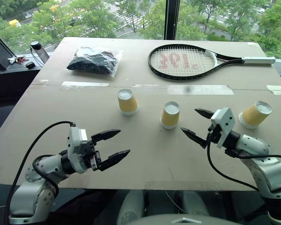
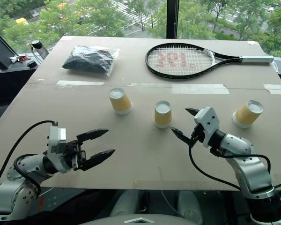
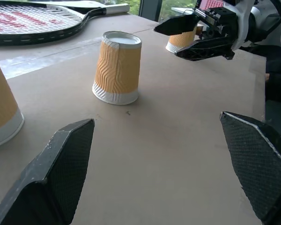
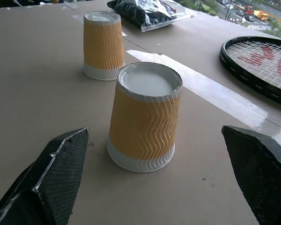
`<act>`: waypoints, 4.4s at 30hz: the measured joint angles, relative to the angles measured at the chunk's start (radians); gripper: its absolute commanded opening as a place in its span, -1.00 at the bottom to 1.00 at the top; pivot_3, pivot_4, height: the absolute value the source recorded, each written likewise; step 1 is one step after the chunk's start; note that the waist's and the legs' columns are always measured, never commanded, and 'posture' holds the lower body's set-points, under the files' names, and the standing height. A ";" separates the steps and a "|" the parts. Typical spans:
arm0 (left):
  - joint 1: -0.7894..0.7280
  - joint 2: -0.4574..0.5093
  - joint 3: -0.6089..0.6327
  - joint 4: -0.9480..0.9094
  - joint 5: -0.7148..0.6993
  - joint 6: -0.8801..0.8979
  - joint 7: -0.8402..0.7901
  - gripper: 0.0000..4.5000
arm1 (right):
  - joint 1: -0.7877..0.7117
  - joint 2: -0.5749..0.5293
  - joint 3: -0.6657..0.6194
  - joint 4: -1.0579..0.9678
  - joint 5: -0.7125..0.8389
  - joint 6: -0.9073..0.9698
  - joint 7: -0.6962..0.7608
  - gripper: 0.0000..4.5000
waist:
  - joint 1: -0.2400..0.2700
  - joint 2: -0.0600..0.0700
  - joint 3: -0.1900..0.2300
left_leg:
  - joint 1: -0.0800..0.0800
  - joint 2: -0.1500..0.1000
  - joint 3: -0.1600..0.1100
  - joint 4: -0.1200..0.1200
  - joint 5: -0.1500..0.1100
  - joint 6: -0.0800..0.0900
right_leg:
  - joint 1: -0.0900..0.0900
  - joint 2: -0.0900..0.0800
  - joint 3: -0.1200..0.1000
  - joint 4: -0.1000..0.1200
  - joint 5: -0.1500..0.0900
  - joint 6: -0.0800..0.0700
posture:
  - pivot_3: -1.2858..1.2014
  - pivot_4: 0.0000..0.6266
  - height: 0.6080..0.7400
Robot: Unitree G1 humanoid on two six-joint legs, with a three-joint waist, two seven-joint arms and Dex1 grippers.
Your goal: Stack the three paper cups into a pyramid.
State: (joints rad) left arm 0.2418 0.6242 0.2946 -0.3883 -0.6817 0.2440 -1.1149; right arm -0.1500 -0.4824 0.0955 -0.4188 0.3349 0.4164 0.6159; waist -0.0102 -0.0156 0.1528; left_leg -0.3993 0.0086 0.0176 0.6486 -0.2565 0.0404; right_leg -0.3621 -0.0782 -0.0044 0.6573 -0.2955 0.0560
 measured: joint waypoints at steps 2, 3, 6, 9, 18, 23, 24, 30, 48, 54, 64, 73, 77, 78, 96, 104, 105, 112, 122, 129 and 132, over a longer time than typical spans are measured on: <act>0.032 0.002 0.023 0.004 -0.004 -0.009 -0.006 0.96 | -0.093 0.050 0.046 0.073 -0.013 0.022 -0.002 1.00 | -0.003 0.000 0.001 | 0.000 0.000 -0.001 0.000 0.000 0.000 | 0.000 0.000 0.000 0.000 0.000 0.000 | 0.03 -0.52 1.00; 0.035 0.003 0.024 0.004 -0.007 -0.009 -0.009 0.96 | -0.113 0.061 0.053 0.085 -0.013 0.026 -0.003 1.00 | -0.004 0.000 0.001 | 0.000 0.000 0.000 0.000 0.000 0.000 | 0.000 0.000 0.000 0.000 0.000 0.000 | 0.03 -0.52 1.00; 0.056 0.006 0.041 0.003 -0.021 -0.005 -0.013 0.96 | -0.177 0.100 0.071 0.130 -0.014 0.042 -0.006 1.00 | 0.000 0.000 0.001 | -0.001 0.000 -0.001 0.000 0.000 0.000 | -0.001 -0.001 -0.001 0.000 0.000 0.000 | 0.03 -0.52 1.00; 0.080 0.011 0.057 -0.005 -0.030 -0.002 -0.012 0.96 | -0.226 0.146 0.086 0.205 -0.019 0.047 -0.014 1.00 | -0.004 0.000 0.001 | -0.001 0.000 -0.001 0.000 0.000 0.000 | -0.001 -0.001 0.000 0.000 0.000 0.000 | 0.03 -0.52 1.00; 0.122 0.011 0.088 -0.052 -0.051 0.008 0.003 1.00 | -0.254 0.182 0.092 0.291 -0.042 0.035 -0.014 -0.01 | -0.005 0.000 0.001 | -0.001 0.000 -0.001 -0.001 0.000 0.000 | -0.003 -0.001 0.000 0.000 0.000 0.000 | 0.03 -0.52 1.00; 0.121 0.011 0.087 -0.062 -0.051 0.011 0.008 1.00 | -0.245 0.152 0.055 0.262 -0.040 0.038 -0.016 -0.01 | -0.003 0.000 0.001 | -0.001 0.000 -0.001 -0.001 0.000 0.000 | -0.003 -0.002 0.000 0.000 0.000 0.000 | 0.03 -0.52 1.00; 0.118 0.011 0.087 -0.063 -0.052 0.012 0.008 1.00 | -0.232 0.128 0.032 0.234 -0.036 0.044 -0.018 -0.01 | -0.001 0.001 0.001 | -0.002 0.000 -0.001 -0.001 0.000 0.000 | -0.003 -0.002 -0.001 0.000 0.000 0.000 | 0.03 -0.52 1.00; 0.094 0.014 0.082 -0.060 -0.059 0.022 0.007 1.00 | -0.121 -0.005 -0.136 0.098 -0.009 0.149 -0.055 -0.01 | -0.006 0.001 0.001 | -0.002 0.000 0.000 -0.003 0.000 0.000 | -0.003 -0.002 0.000 -0.001 0.000 0.000 | 0.03 -0.52 1.00; 0.037 0.019 0.056 -0.017 -0.058 0.035 0.011 1.00 | -0.098 0.054 -0.121 0.166 0.006 0.137 -0.050 0.98 | -0.004 0.001 0.001 | -0.001 -0.001 0.001 -0.005 0.000 0.000 | -0.003 -0.001 0.000 -0.001 0.000 -0.001 | 0.03 -0.52 1.00; -0.059 0.003 0.071 0.044 -0.002 0.033 0.160 1.00 | -0.020 -0.012 -0.184 0.070 0.065 0.047 0.052 0.98 | 0.007 0.001 0.002 | -0.002 -0.001 -0.001 -0.004 0.000 0.000 | -0.003 0.000 -0.001 -0.001 0.000 0.000 | 0.03 -0.52 1.00; -0.405 0.093 -0.046 0.288 0.170 0.116 0.264 1.00 | 0.217 -0.111 -0.358 -0.180 0.257 -0.034 0.212 0.98 | 0.011 0.000 0.003 | -0.001 -0.001 0.000 -0.002 0.000 0.000 | -0.002 0.006 -0.003 0.000 0.000 0.000 | 0.03 -0.52 1.00; -0.675 0.047 -0.222 0.565 0.295 0.058 0.188 1.00 | 0.436 -0.113 -0.440 -0.357 0.323 -0.061 0.204 0.98 | 0.008 -0.002 0.003 | -0.001 -0.001 0.000 0.000 0.000 0.000 | -0.002 0.006 -0.004 0.001 0.000 0.001 | 0.03 -0.52 1.00; -0.787 0.006 -0.260 0.697 0.341 0.012 0.173 1.00 | 0.522 -0.110 -0.476 -0.416 0.350 -0.074 0.195 0.98 | 0.012 -0.004 0.004 | -0.002 -0.001 0.000 0.001 0.000 0.000 | -0.002 0.007 -0.003 0.002 0.000 0.001 | 0.03 -0.52 1.00; -0.815 -0.005 -0.265 0.733 0.351 -0.007 0.171 1.00 | 0.540 -0.109 -0.484 -0.431 0.354 -0.075 0.188 0.98 | 0.013 -0.004 0.004 | -0.002 -0.001 0.000 0.001 0.000 0.000 | -0.002 0.007 -0.003 0.002 0.000 0.001 | 0.03 -0.52 1.00; -0.918 -0.091 -0.303 0.728 0.294 0.092 -0.037 0.05 | 0.606 -0.104 -0.498 -0.471 0.354 -0.119 0.130 1.00 | 0.024 -0.004 0.004 | -0.002 -0.001 0.000 0.003 0.000 0.000 | -0.001 0.007 -0.003 0.003 0.000 0.001 | 0.03 -0.52 1.00; -1.052 -0.297 -0.453 0.849 0.360 0.006 -0.096 0.05 | 0.596 -0.097 -0.455 -0.482 0.299 -0.120 0.069 1.00 | 0.023 -0.005 0.004 | -0.002 -0.002 0.000 0.004 0.000 0.000 | -0.001 0.008 -0.003 0.003 0.000 0.001 | 0.03 -0.52 1.00; -1.061 -0.311 -0.464 0.876 0.372 -0.017 -0.103 0.05 | 0.599 -0.096 -0.453 -0.482 0.294 -0.122 0.067 1.00 | 0.021 -0.005 0.004 | -0.002 -0.002 0.000 0.004 0.000 0.000 | -0.001 0.008 -0.003 0.003 0.000 0.001 | 0.03 -0.52 1.00; -1.098 -0.359 -0.488 1.075 0.447 -0.191 -0.133 0.05 | 0.652 -0.064 -0.432 -0.499 0.256 -0.148 0.048 1.00 | 0.022 -0.005 0.004 | -0.003 -0.002 0.000 0.004 0.000 0.000 | -0.002 0.009 -0.003 0.004 0.000 0.001 | 0.03 -0.52 1.00; -1.142 -0.407 -0.488 1.168 0.484 -0.272 -0.172 0.05 | 0.802 -0.019 -0.473 -0.503 0.222 -0.234 0.069 1.00 | 0.024 -0.005 0.004 | -0.003 -0.003 -0.001 0.005 0.000 0.000 | -0.001 0.009 -0.003 0.004 -0.001 0.002 | 0.03 -0.52 1.00; -1.144 -0.439 -0.490 1.169 0.503 -0.273 -0.167 0.05 | 0.876 0.001 -0.527 -0.428 0.219 -0.301 0.116 1.00 | 0.022 -0.005 0.004 | -0.002 -0.003 -0.001 0.005 0.000 0.000 | -0.001 0.009 -0.003 0.004 -0.001 0.002 | 0.03 -0.52 1.00; -1.144 -0.441 -0.490 1.169 0.506 -0.273 -0.166 0.05 | 0.879 0.007 -0.528 -0.416 0.214 -0.321 0.121 1.00 | 0.023 -0.005 0.004 | -0.003 -0.003 -0.001 0.005 0.000 0.000 | -0.001 0.009 -0.003 0.004 -0.001 0.002 | 0.03 -0.52 1.00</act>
State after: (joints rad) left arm -0.9026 0.1831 -0.1955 0.7807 -0.1752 -0.0293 -1.2809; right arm 0.7290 -0.4758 -0.4322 -0.8348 0.5493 0.0953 0.7369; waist 0.0126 -0.0208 0.1568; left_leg -0.4018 0.0060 0.0165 0.6532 -0.2564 0.0406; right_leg -0.3635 -0.0693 -0.0074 0.6616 -0.2966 0.0583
